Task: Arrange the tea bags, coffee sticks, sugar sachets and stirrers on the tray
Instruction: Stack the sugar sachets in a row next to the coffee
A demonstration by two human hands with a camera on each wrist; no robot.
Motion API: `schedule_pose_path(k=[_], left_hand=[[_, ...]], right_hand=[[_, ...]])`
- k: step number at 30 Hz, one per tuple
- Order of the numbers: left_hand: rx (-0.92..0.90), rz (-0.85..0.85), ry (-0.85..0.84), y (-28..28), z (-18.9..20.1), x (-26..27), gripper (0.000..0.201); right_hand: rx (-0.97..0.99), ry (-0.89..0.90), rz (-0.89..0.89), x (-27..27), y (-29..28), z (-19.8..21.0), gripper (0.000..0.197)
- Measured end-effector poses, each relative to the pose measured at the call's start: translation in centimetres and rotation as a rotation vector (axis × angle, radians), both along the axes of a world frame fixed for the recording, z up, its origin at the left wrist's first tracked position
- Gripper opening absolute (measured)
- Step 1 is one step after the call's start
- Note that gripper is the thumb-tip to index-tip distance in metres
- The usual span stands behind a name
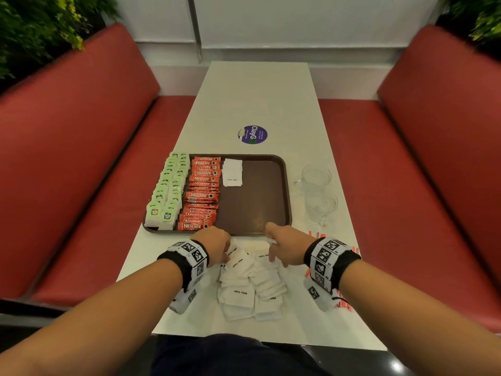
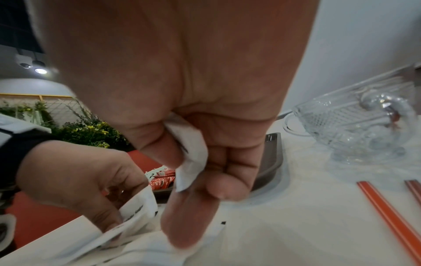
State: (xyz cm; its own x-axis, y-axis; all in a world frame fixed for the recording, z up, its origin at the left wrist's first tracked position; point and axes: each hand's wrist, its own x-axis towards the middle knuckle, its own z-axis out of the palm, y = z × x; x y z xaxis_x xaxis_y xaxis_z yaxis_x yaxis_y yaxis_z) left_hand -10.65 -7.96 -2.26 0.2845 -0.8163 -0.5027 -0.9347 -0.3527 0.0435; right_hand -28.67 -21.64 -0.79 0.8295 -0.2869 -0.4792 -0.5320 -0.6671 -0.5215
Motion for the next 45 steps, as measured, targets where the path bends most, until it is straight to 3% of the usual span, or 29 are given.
schedule_pose_path(k=[5, 9, 12, 14, 16, 19, 24, 29, 31, 34, 37, 41, 45], left_hand=[[-0.193, 0.023, 0.092, 0.2, 1.1, 1.1, 0.017], [-0.314, 0.000, 0.117, -0.2, 2.3, 1.6, 0.022], [-0.367, -0.053, 0.151, -0.5, 3.0, 1.9, 0.022], [-0.400, -0.068, 0.178, -0.7, 3.3, 2.0, 0.019], [-0.433, -0.068, 0.187, -0.8, 3.5, 2.2, 0.015], [-0.455, -0.042, 0.228, -1.1, 3.5, 2.4, 0.012], [-0.454, 0.027, 0.329, -2.6, 2.9, 3.4, 0.007], [-0.498, 0.066, 0.294, -5.3, 2.7, 5.9, 0.008], [-0.541, 0.152, 0.225, -6.8, 2.5, 7.6, 0.009], [-0.474, 0.236, 0.108, -9.2, 2.2, 10.7, 0.015], [-0.309, 0.209, 0.042, -11.7, 1.6, 13.0, 0.020], [-0.218, 0.167, 0.035, -14.3, 0.6, 14.5, 0.021], [-0.199, 0.188, 0.052, -16.2, -0.1, 15.1, 0.026]], right_hand=[[-0.030, -0.068, 0.014, 0.4, 0.0, -0.2, 0.026], [-0.058, -0.156, 0.019, 1.6, 0.3, 0.1, 0.014], [-0.094, -0.280, -0.007, 2.6, 0.3, 0.1, 0.011], [-0.093, -0.327, -0.037, 3.1, -0.1, 0.0, 0.020], [-0.081, -0.348, -0.052, 3.6, -0.3, 0.0, 0.022], [-0.071, -0.376, -0.011, 4.2, -0.6, -0.3, 0.004], [-0.065, -0.378, -0.001, 5.3, -1.1, -1.0, 0.012], [0.038, -0.398, -0.135, 6.1, -2.2, -0.3, 0.008], [0.086, -0.380, -0.209, 6.2, -2.8, 0.0, 0.016], [0.155, -0.392, -0.260, 6.2, -3.6, 0.1, 0.012], [0.114, -0.364, -0.261, 6.6, -4.3, -0.1, 0.018], [0.078, -0.318, -0.238, 7.0, -4.9, -0.5, 0.005], [0.055, -0.348, -0.234, 7.1, -5.2, -1.3, 0.006]])
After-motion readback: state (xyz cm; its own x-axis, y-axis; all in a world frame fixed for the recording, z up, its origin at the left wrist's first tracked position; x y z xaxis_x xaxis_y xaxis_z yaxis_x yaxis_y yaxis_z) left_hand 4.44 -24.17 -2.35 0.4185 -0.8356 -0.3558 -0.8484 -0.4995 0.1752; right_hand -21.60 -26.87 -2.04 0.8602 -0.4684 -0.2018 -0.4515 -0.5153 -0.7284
